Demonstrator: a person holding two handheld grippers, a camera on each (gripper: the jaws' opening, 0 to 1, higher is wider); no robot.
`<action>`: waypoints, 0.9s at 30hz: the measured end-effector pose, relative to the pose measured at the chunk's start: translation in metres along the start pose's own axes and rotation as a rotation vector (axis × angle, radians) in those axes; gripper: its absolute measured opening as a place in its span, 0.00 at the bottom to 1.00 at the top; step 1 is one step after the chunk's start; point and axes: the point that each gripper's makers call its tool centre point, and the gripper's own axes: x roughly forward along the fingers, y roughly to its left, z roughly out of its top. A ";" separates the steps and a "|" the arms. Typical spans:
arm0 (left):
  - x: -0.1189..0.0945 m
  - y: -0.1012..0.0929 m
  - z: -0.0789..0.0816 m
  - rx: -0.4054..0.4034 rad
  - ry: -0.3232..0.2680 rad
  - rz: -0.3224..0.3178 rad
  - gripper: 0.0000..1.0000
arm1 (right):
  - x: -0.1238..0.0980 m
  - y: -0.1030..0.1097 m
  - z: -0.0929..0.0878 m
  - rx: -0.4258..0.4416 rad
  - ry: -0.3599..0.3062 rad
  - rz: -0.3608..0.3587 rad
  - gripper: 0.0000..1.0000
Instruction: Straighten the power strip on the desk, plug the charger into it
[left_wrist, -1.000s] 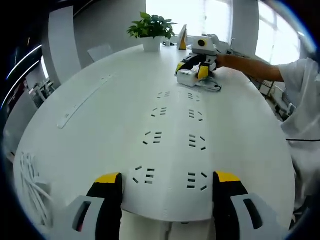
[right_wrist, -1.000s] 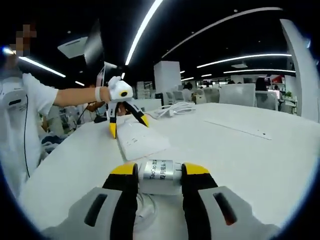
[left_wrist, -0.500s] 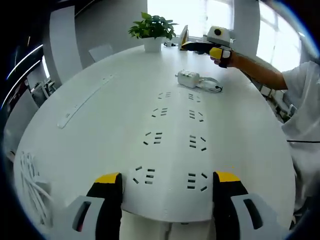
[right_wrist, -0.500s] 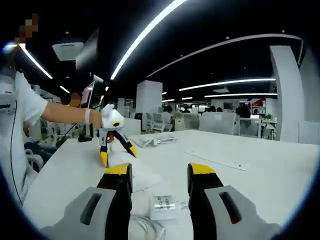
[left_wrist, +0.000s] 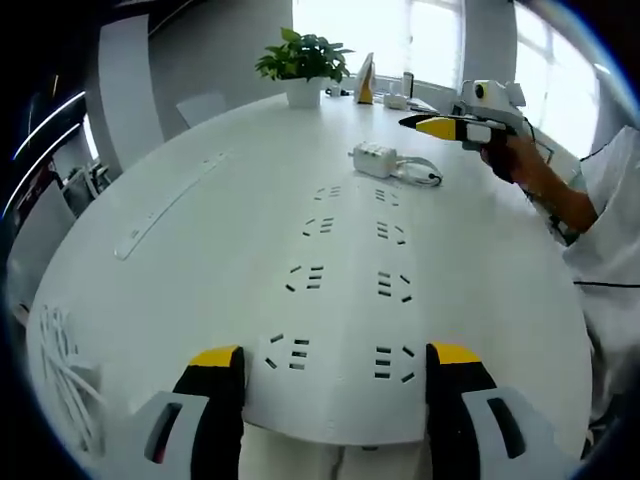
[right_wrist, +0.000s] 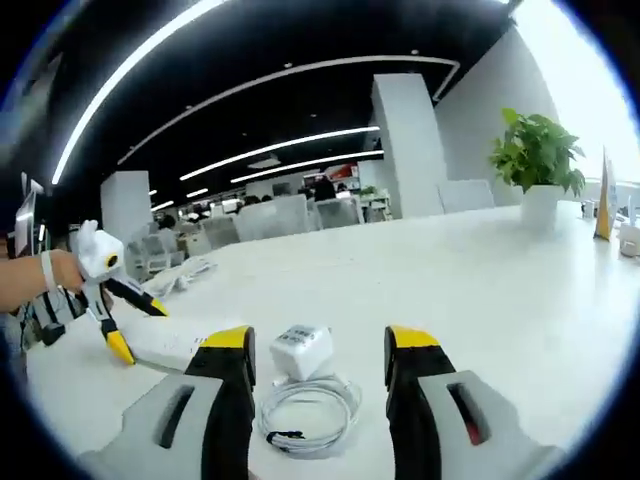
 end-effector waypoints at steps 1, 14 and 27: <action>0.000 0.000 0.000 0.001 -0.001 0.000 0.75 | 0.002 0.002 -0.003 -0.012 0.009 -0.018 0.55; 0.001 -0.001 0.003 0.011 -0.013 -0.010 0.75 | 0.047 0.009 -0.028 0.000 0.122 -0.188 0.50; 0.001 -0.004 0.004 0.023 -0.021 -0.021 0.75 | 0.048 0.009 -0.028 -0.045 0.129 -0.218 0.41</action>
